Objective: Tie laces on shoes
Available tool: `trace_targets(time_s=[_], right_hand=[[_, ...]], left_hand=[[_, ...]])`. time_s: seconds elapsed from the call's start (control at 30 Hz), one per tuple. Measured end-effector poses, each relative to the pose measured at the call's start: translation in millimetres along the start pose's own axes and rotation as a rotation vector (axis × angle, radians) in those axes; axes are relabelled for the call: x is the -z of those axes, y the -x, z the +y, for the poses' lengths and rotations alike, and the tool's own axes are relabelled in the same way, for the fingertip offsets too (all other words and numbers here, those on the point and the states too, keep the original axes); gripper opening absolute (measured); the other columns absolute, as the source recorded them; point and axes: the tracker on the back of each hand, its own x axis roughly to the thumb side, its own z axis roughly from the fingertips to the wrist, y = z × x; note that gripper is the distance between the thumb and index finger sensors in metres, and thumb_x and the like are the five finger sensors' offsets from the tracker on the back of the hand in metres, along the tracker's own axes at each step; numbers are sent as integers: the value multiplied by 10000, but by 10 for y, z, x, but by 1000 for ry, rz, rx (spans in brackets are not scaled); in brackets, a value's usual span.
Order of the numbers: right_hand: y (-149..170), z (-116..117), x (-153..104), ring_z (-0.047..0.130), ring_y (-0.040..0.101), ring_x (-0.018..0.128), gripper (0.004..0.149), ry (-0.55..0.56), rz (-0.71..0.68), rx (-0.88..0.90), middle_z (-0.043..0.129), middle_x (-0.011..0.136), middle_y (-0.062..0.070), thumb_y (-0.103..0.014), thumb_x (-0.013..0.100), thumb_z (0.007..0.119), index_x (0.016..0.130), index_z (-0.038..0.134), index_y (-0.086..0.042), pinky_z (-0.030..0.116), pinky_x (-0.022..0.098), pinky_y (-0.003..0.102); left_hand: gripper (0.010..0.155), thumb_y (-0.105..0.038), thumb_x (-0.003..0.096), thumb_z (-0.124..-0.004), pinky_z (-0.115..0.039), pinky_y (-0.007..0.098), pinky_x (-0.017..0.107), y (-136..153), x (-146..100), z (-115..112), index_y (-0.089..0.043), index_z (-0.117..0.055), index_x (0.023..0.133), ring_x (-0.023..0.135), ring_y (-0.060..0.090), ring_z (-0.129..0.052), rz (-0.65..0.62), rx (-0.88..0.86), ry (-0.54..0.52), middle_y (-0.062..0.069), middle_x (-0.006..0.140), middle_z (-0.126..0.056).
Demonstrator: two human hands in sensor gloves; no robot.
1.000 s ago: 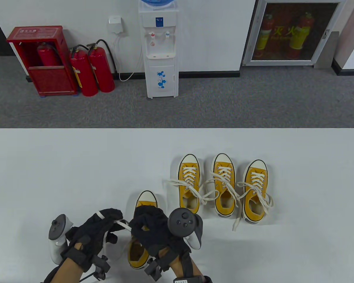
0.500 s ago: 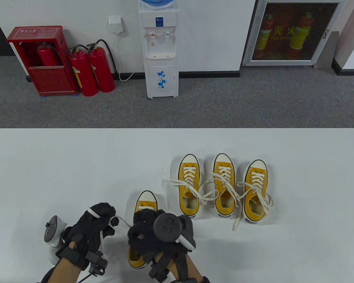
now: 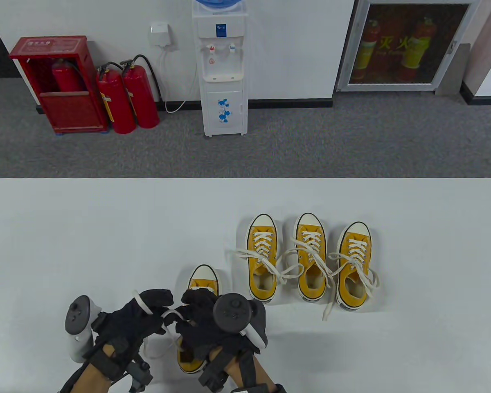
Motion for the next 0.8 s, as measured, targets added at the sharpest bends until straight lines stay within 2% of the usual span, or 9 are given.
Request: trace_targets(time_s=[0.07,0.13,0.27,0.47,0.57,0.63,0.67,0.8], right_hand=[[18,-32,-11,525,459,1066,460,13,14,85,660,1070,96,-468,465,799,811,914,-187,280,683,768],[26,-42,-23,606,458,1041,451,41,29,169,747,1026,99,-487,458,804,760,952,-185,321,684,759],[-21,-25,-20,593,450,1051,445,-14,-11,255,760,1028,90,-516,452,816,726,989,-211,288,678,771],[-104,91,-14,474,470,1083,452,-114,-19,135,661,1088,96,-529,439,832,734,1015,-240,205,663,786],[-124,129,-8,501,452,1087,452,-113,-21,85,710,1066,87,-490,437,844,734,1015,-195,205,665,780],[-134,119,-10,634,401,1055,446,-65,-8,61,869,959,52,-433,435,867,726,1010,-126,230,685,747],[-134,112,-9,697,392,1027,437,-53,-1,45,895,934,56,-419,430,876,713,1017,-117,251,688,740],[-129,24,-34,739,379,1003,438,48,12,-15,891,933,54,-411,437,869,728,1003,-112,271,695,734]], left_hand=[[524,-145,425,-864,-900,397,464,0,-3,31,-349,-839,908,683,240,-1009,-1,40,-40,66,1034,-765],[534,-116,420,-858,-893,402,474,15,1,42,-355,-848,898,689,237,-1000,6,40,-32,64,1036,-761],[524,-111,413,-858,-895,406,488,46,-5,89,-353,-868,878,699,233,-996,11,69,-94,63,1026,-767],[506,-112,411,-863,-904,406,510,39,-19,100,-348,-881,858,706,220,-1002,-8,64,-143,54,1013,-778],[483,-123,416,-867,-903,420,528,29,-23,87,-336,-887,850,712,227,-1001,-13,57,-141,55,1012,-781],[441,-195,432,-886,-892,442,550,32,-26,83,-324,-879,853,725,237,-996,-20,44,-138,57,1017,-776],[410,-231,441,-891,-882,463,564,33,-26,82,-313,-889,842,734,244,-991,-21,38,-134,61,1019,-776],[364,-304,489,-834,-814,543,619,26,-31,73,-337,-882,849,804,303,-967,-23,-14,-102,26,1025,-828]])
